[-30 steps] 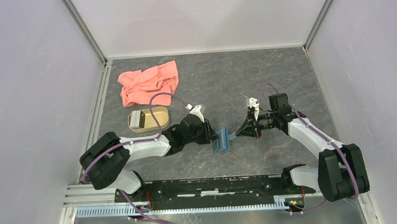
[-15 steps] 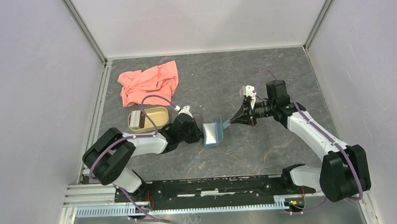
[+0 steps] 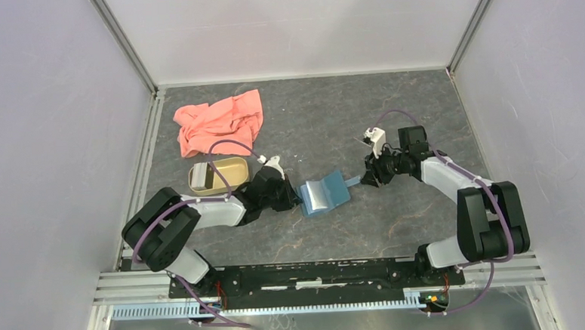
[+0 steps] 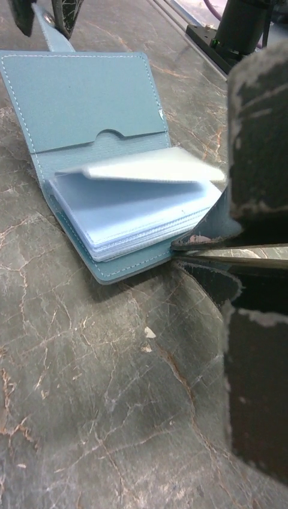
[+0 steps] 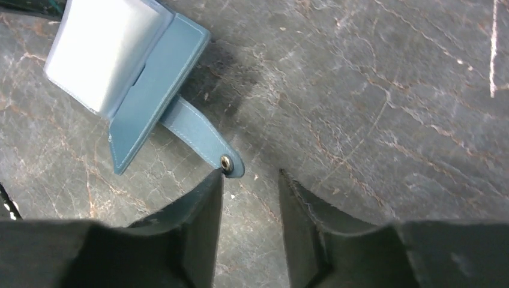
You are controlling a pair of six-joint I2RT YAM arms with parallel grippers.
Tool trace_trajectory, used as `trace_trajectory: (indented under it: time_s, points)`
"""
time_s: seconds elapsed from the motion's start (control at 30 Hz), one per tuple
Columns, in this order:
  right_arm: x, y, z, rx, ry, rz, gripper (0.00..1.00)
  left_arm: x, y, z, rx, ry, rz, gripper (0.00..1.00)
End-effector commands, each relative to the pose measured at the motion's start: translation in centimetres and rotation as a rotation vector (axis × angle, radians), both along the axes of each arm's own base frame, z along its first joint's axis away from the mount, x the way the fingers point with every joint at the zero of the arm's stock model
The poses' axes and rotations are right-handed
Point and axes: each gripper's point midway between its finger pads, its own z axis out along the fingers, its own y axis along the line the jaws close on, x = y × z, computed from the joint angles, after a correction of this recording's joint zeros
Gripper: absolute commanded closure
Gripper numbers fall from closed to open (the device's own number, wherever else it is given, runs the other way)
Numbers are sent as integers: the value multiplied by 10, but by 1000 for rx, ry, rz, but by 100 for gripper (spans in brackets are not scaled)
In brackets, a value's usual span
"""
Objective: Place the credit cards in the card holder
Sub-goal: Open the card holder at the center of the board.
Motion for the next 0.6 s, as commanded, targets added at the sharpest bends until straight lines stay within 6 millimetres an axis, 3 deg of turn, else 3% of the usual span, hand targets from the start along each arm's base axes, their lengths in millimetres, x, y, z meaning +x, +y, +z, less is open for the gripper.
trace_trajectory:
  time_s: [0.0,0.07,0.13,0.23,0.3,0.4,0.47,0.57]
  points:
    - [21,-10,25,-66,-132,-28,47,-2,-4,8,-20,-49,-68,86]
    - [27,-13,47,-80,-215,-29,36,-2,-6,16,-38,-61,-74,82]
    - [27,-10,75,-63,-321,-1,33,-2,-6,24,-50,-75,-77,78]
    - [11,12,113,55,-438,105,35,-1,-7,39,-65,-97,-84,73]
    - [-7,32,128,125,-477,223,36,-1,-7,48,-68,-115,-89,70]
    - [-45,67,135,252,-462,426,38,-1,-3,59,-66,-139,-87,67]
    - [-61,82,129,316,-414,489,38,-2,-1,65,-71,-154,-84,65]
    - [-54,85,105,260,-362,453,38,-2,-2,70,-92,-164,-86,62]
